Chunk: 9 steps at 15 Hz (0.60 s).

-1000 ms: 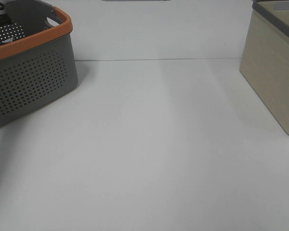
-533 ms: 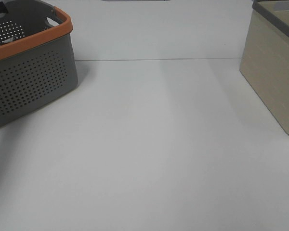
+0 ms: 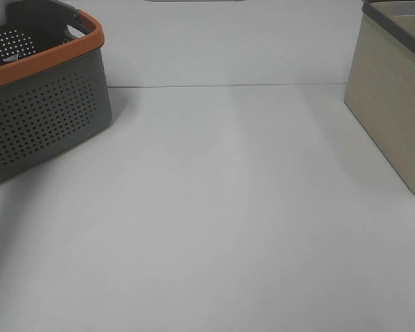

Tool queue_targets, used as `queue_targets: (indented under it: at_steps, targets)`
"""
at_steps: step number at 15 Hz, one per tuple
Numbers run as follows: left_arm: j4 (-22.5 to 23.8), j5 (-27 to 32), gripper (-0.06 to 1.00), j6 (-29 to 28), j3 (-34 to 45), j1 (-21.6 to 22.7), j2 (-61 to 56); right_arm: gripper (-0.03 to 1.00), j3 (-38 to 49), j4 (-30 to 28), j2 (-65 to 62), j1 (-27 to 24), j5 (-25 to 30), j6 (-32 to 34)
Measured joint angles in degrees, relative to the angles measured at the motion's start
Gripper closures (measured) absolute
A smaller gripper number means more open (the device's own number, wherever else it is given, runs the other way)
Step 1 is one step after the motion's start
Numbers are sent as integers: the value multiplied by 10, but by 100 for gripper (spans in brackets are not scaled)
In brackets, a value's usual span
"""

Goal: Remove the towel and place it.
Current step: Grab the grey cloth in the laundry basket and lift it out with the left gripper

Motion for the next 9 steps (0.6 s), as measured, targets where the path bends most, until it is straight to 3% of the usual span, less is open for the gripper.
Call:
queue_targets:
  at_steps: [9]
  targets:
    - [0, -99, 94, 32, 0, 0, -101, 34, 0, 0, 0, 0, 0, 0]
